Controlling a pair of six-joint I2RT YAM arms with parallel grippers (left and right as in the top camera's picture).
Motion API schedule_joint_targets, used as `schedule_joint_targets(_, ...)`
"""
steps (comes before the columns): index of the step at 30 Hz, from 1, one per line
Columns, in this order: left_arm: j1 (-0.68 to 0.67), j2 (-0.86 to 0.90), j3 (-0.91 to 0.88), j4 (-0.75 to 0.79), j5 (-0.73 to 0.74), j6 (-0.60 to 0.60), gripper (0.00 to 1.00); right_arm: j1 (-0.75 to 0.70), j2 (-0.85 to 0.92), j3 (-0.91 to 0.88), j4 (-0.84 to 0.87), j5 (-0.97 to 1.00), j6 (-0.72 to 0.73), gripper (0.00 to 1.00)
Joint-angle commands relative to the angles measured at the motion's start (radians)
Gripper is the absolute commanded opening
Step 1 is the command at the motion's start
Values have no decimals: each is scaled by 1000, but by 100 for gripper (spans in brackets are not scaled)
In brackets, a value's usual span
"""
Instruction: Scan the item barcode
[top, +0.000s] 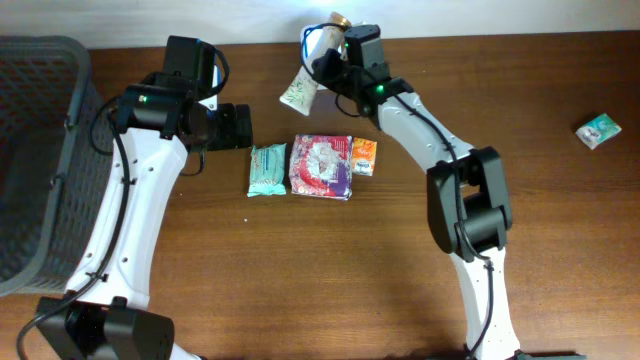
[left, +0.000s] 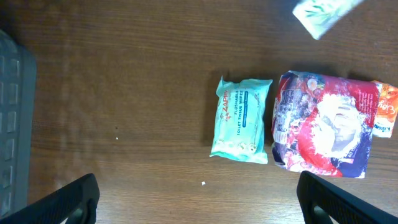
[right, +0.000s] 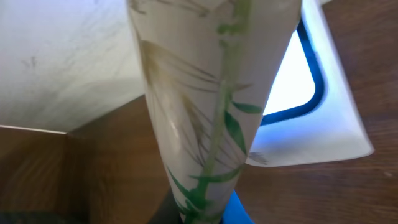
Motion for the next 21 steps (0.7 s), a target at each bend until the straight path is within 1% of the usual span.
schedule_joint_targets(1, -3, -4, 6, -2, -10, 19, 99, -132, -177, 42, -86, -4, -3, 4)
schedule_joint_targets(4, -3, -4, 6, -2, -11, 19, 99, -360, -281, 42, -368, -18, -3, 4)
schedule_joint_targets(7, -3, -4, 6, -2, -11, 19, 99, -589, -301, 42, -637, -14, -3, 4)
schedule_joint_targets(8, -3, -4, 6, -2, -11, 19, 99, -673, -300, 42, -743, 16, -3, 4)
schedule_joint_targets(10, -3, -4, 6, -2, -11, 19, 99, -794, -300, 42, -861, 119, -3, 4)
schedule_joint_targets(12, -3, -4, 6, -2, -11, 19, 99, -877, -300, 41, -924, 243, -4, 4)
schedule_joint_targets(14, -3, -4, 6, -2, -11, 19, 99, -947, -300, 41, -935, 354, -76, 4)
schedule_joint_targets(15, -3, -4, 6, -2, -11, 19, 99, -965, -297, 41, -926, 376, -104, 4)
schedule_joint_targets(16, -3, -4, 6, -2, -11, 19, 99, -988, -288, 41, -900, 379, -172, 4)
schedule_joint_targets(18, -3, -4, 6, -2, -11, 19, 99, -1010, -256, 41, -861, 378, -249, 4)
schedule_joint_targets(21, -3, -4, 6, -2, -11, 19, 99, -1020, -190, 41, -814, 379, -252, 5)
